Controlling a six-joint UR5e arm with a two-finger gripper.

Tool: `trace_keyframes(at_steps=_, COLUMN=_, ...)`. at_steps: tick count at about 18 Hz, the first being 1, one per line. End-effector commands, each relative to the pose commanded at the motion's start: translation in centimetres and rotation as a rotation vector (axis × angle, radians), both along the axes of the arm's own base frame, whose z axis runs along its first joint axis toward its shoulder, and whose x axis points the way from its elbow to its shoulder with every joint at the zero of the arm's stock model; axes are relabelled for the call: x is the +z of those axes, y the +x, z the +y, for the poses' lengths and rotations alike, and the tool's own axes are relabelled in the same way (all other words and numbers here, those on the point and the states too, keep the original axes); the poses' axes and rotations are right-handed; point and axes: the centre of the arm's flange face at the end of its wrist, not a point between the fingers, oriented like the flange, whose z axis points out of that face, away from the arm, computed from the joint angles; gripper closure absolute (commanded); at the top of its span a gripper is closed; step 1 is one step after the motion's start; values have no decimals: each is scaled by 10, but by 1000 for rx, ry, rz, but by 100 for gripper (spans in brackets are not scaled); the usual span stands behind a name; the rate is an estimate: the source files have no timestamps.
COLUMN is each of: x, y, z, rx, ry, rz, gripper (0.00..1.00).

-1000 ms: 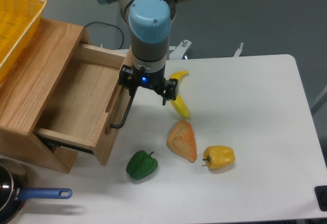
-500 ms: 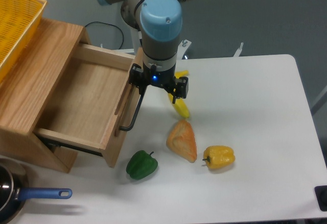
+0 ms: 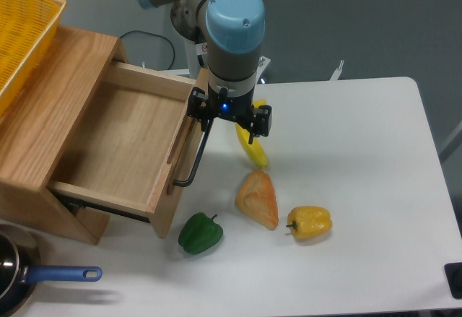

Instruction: Slide open the top drawer

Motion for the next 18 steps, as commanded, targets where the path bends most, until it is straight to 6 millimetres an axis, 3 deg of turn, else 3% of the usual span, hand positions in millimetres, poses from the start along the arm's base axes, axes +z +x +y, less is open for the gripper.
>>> trace_keyframes(at_steps=4, x=15, y=-6, z=-12, rx=21, ry=23, rz=18, gripper=0)
trace_keyframes(at_steps=9, x=35, y=-29, z=-26, rx=38, ry=55, rz=54, gripper=0)
trace_keyframes(at_steps=13, x=27, y=-48, z=-29, rx=-58, ry=68, rz=96, gripper=0)
trace_keyframes(at_steps=15, x=25, y=-67, z=-32, rx=-33, ry=105, rz=136, gripper=0)
trace_keyframes(at_steps=18, x=23, y=-77, z=-35, rx=-39, ry=122, rz=137, gripper=0)
